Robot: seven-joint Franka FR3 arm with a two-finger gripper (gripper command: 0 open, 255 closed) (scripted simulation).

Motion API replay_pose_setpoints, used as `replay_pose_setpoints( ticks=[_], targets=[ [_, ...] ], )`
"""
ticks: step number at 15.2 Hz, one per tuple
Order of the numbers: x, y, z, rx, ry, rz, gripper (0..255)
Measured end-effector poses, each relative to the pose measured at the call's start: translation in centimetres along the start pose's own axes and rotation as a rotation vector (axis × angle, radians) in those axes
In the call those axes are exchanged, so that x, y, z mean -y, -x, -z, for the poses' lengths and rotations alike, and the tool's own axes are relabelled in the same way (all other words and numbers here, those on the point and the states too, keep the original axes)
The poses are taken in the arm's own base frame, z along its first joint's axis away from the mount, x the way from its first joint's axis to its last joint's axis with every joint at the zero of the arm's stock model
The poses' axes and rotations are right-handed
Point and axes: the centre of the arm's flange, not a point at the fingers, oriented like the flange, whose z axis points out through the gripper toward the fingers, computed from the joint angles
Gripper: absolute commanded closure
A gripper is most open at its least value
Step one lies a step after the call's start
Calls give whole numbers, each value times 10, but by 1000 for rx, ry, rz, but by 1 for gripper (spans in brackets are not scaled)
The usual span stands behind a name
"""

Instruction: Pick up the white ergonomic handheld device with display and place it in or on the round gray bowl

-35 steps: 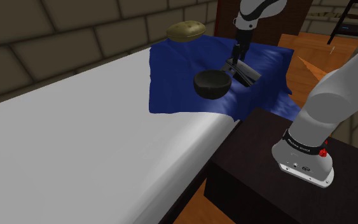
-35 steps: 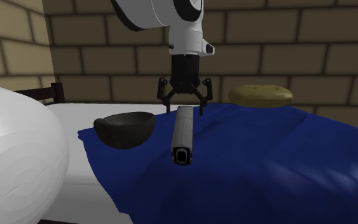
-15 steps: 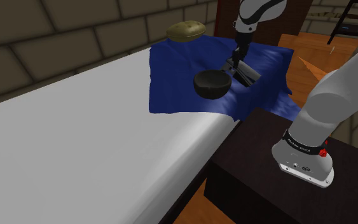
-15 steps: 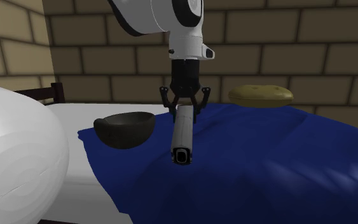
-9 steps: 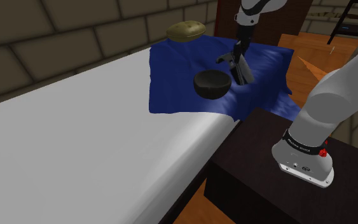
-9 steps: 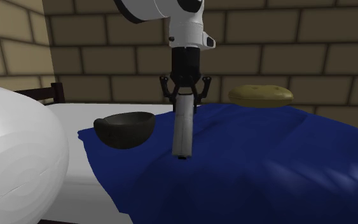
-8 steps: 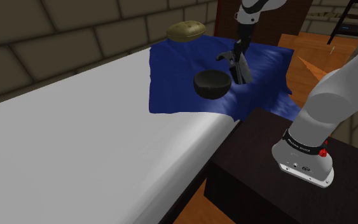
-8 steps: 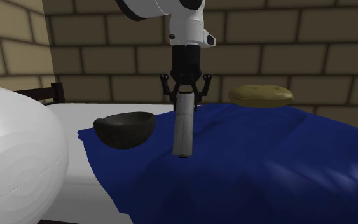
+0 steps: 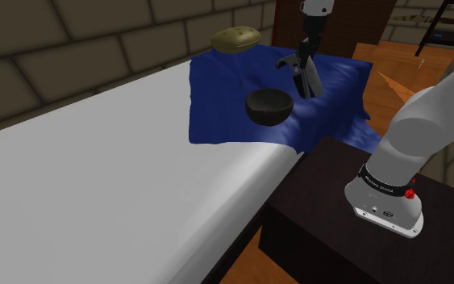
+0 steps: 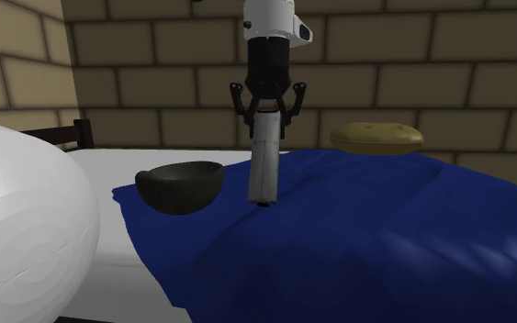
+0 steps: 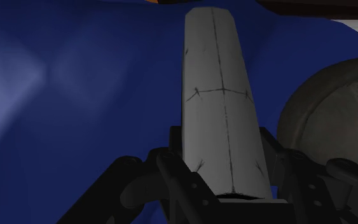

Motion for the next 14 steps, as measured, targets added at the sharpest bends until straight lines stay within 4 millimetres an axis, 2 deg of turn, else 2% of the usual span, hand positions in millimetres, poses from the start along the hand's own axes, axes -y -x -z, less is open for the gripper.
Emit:
replay_pose_setpoints(
  ticks=[14],
  targets=[
    [2, 1, 73, 0, 0, 0, 255]
  ],
)
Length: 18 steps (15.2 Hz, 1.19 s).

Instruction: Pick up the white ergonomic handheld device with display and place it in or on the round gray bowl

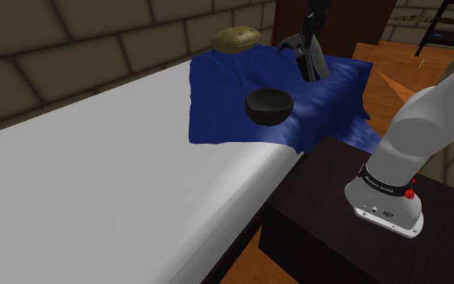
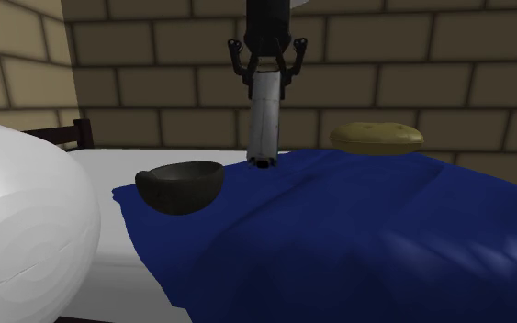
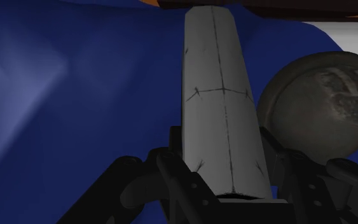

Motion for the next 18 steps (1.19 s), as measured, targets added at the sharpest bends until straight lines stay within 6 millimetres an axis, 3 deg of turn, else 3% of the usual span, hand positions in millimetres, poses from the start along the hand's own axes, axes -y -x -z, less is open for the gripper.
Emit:
replay_pose_setpoints(
  ticks=[4, 8, 18],
  targets=[
    [4, -1, 20, 0, 0, 0, 255],
    [45, -11, 35, 0, 0, 1, 255],
    [172, -39, 76, 0, 1, 1, 255]
  ],
)
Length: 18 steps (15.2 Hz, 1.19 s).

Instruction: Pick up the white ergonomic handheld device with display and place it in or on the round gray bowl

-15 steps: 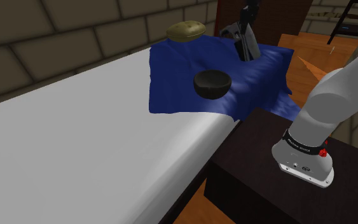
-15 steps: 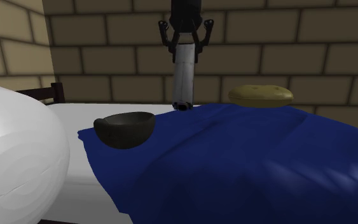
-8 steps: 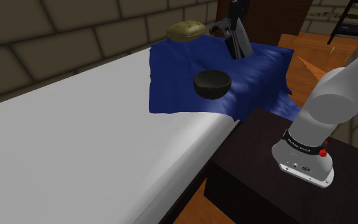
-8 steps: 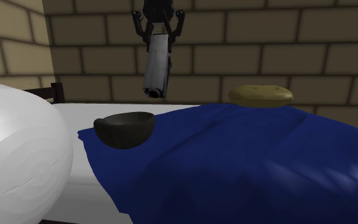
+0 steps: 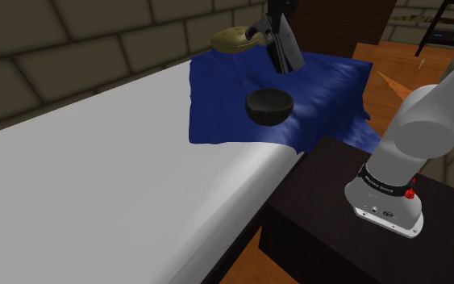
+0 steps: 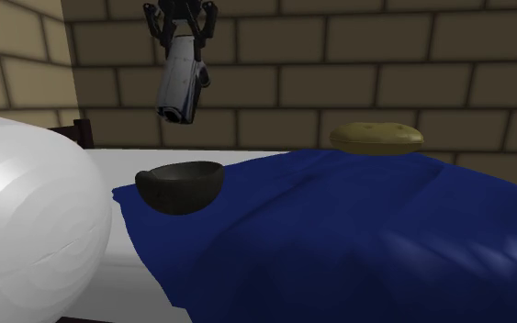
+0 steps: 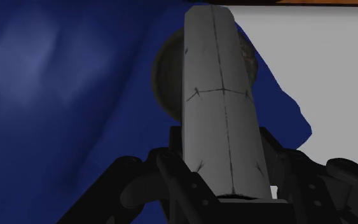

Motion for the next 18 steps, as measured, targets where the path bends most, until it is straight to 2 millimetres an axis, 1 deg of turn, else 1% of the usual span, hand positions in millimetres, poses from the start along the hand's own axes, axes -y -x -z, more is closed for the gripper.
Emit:
replay_pose_setpoints(
  ticks=[1, 2, 4, 18],
  targets=[
    [11, -4, 5, 0, 0, 0, 255],
    [16, -5, 2, 0, 0, 0, 255],
    [19, -5, -5, 1, -1, -1, 255],
    [20, -5, -79, 1, -1, -1, 255]
  ],
)
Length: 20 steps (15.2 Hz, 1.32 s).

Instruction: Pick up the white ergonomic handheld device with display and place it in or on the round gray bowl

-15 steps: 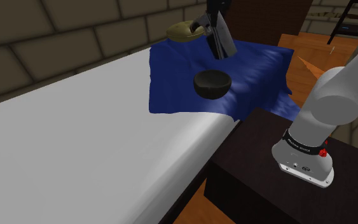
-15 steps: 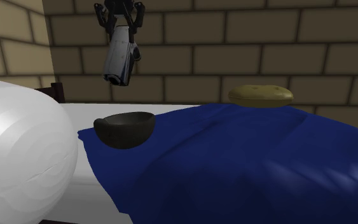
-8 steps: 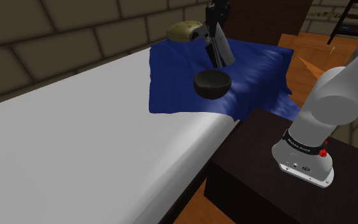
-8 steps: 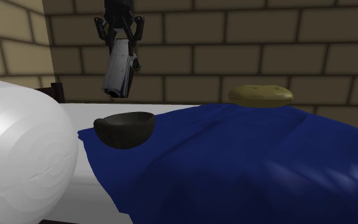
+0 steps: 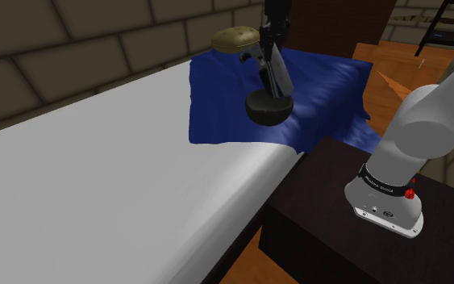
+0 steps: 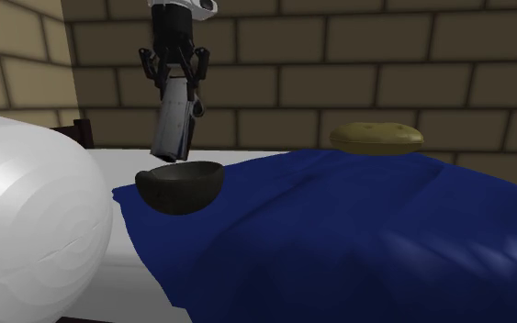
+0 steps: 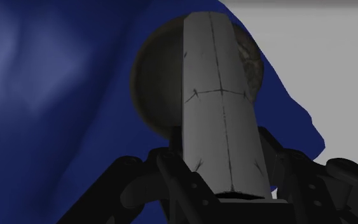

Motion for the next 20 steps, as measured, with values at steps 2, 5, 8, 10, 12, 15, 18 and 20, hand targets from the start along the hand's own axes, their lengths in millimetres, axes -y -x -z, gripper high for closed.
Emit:
replay_pose_setpoints(
  ticks=[2, 5, 8, 10, 12, 15, 18, 20],
  targets=[
    [0, 0, -11, 0, 0, 0, 255],
    [1, -2, -27, 0, 0, 0, 255],
    [-1, -2, -42, 0, 0, 0, 255],
    [-1, -1, -46, -1, 0, 0, 255],
    [-1, -1, -47, -1, 0, 0, 255],
    [-1, -1, -47, -1, 0, 0, 0],
    [-1, -1, -47, -1, 0, 0, 0],
    [-1, -1, -47, -1, 0, 0, 0]
  ],
)
